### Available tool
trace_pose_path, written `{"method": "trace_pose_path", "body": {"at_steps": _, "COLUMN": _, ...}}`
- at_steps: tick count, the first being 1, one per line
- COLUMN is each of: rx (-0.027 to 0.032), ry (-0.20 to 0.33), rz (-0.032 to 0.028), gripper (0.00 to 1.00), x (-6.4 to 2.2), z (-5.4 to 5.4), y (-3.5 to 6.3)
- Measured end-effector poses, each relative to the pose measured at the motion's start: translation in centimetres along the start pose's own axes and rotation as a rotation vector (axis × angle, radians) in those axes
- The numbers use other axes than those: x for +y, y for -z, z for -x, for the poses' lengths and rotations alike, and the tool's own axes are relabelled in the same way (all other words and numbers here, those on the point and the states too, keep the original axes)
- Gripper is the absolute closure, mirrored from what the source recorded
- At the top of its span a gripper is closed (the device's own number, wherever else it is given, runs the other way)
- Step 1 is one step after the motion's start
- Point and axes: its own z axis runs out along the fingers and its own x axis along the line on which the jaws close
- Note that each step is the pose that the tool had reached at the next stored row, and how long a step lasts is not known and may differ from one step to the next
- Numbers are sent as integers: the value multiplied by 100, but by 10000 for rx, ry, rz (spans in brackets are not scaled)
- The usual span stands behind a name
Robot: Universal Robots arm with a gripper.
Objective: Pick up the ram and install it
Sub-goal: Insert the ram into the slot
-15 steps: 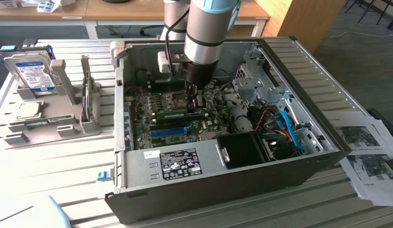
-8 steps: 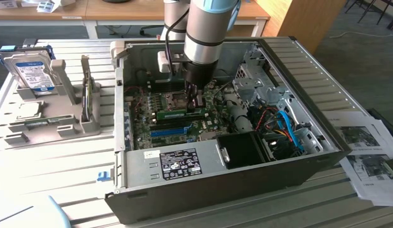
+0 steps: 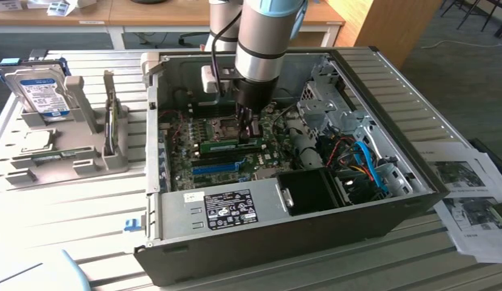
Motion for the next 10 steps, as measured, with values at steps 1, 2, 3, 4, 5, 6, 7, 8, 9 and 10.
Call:
{"method": "trace_pose_path", "body": {"at_steps": 1, "rx": 0, "ry": 2, "rz": 0, "gripper": 89, "x": 0, "z": 0, "y": 0}}
{"method": "trace_pose_path", "body": {"at_steps": 2, "rx": 0, "ry": 2, "rz": 0, "gripper": 89, "x": 0, "z": 0, "y": 0}}
{"method": "trace_pose_path", "body": {"at_steps": 3, "rx": 0, "ry": 3, "rz": 0, "gripper": 89, "x": 0, "z": 0, "y": 0}}
{"method": "trace_pose_path", "body": {"at_steps": 4, "rx": 1, "ry": 3, "rz": 0, "gripper": 89, "x": 0, "z": 0, "y": 0}}
{"method": "trace_pose_path", "body": {"at_steps": 5, "rx": 1, "ry": 3, "rz": 0, "gripper": 89, "x": 0, "z": 0, "y": -1}}
{"method": "trace_pose_path", "body": {"at_steps": 6, "rx": 1, "ry": 3, "rz": -1, "gripper": 89, "x": 0, "z": 0, "y": -4}}
{"method": "trace_pose_path", "body": {"at_steps": 7, "rx": 0, "ry": 3, "rz": -2, "gripper": 89, "x": -1, "z": 0, "y": -7}}
{"method": "trace_pose_path", "body": {"at_steps": 8, "rx": 0, "ry": 3, "rz": -3, "gripper": 89, "x": -1, "z": 0, "y": -9}}
{"method": "trace_pose_path", "body": {"at_steps": 9, "rx": 1, "ry": 3, "rz": -3, "gripper": 89, "x": -1, "z": 0, "y": -11}}
{"method": "trace_pose_path", "body": {"at_steps": 10, "rx": 1, "ry": 2, "rz": -3, "gripper": 89, "x": 0, "z": 0, "y": -12}}
